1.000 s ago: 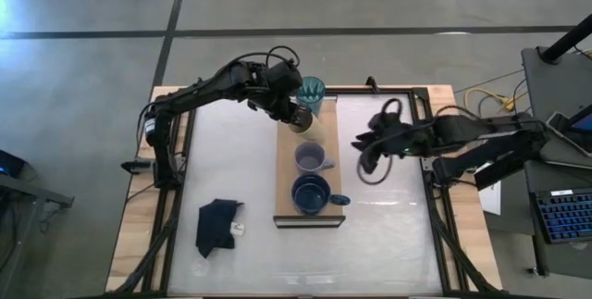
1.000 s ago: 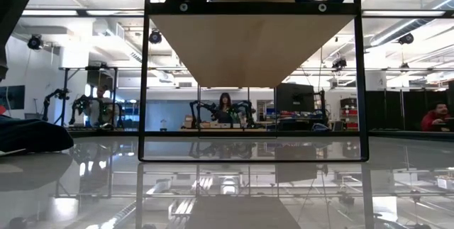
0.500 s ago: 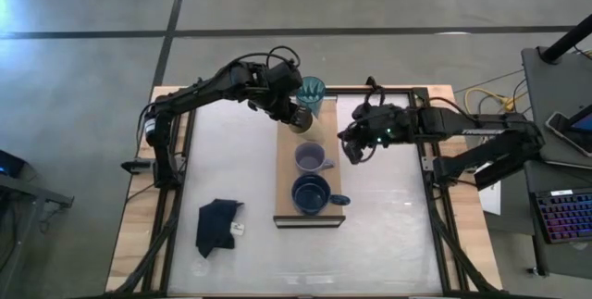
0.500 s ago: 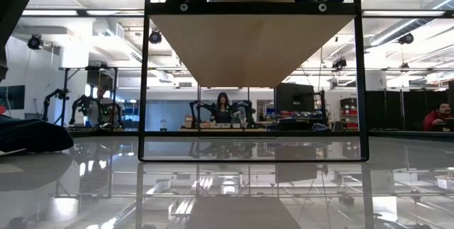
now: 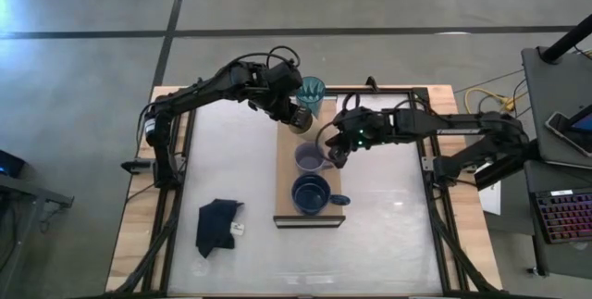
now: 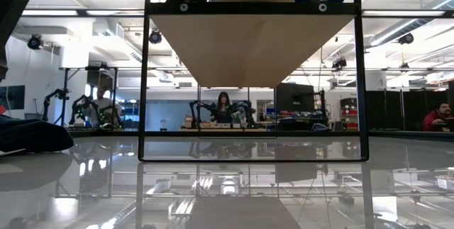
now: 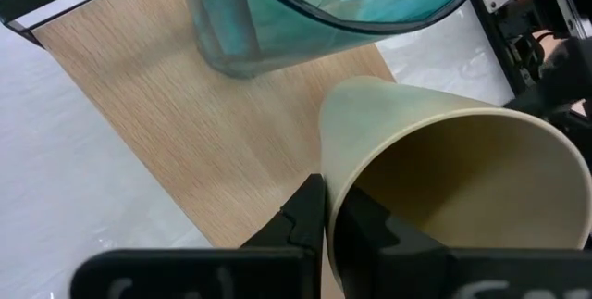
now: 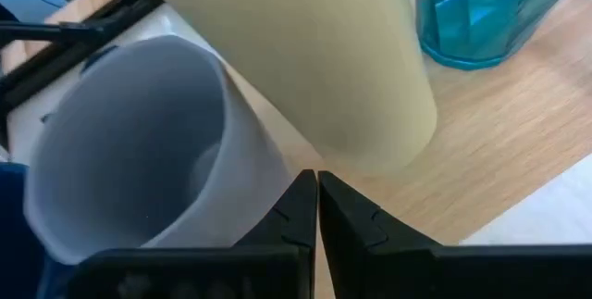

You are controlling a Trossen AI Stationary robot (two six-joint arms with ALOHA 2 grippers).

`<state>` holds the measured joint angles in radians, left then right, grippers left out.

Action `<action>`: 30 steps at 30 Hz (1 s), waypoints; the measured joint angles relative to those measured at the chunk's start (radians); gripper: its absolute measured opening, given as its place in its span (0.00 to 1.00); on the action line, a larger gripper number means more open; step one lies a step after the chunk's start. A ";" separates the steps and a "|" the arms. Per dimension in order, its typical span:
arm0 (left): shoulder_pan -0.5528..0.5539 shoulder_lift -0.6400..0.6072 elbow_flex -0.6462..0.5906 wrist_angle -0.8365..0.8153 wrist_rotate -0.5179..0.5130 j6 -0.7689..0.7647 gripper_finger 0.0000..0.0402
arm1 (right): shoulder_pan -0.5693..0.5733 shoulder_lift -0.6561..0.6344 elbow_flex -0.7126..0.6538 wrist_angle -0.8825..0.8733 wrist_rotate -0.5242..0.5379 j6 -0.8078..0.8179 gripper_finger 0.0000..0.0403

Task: Stack small to large cups/mugs on shelf
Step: Put the brown cup on the shelf

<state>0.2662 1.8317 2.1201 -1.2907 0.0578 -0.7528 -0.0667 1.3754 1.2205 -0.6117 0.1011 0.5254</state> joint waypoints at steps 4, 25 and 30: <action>0.000 0.000 0.000 0.000 0.000 0.000 0.00 | -0.006 0.003 0.000 0.002 0.004 -0.006 0.02; 0.000 0.022 0.000 0.022 0.011 0.007 0.00 | -0.046 0.034 0.000 0.003 -0.005 -0.059 0.02; 0.000 0.046 -0.001 0.020 0.013 0.009 0.00 | -0.045 0.034 0.000 0.002 -0.007 -0.065 0.02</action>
<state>0.2665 1.8775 2.1192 -1.2711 0.0710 -0.7441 -0.1120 1.4090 1.2205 -0.6098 0.0940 0.4606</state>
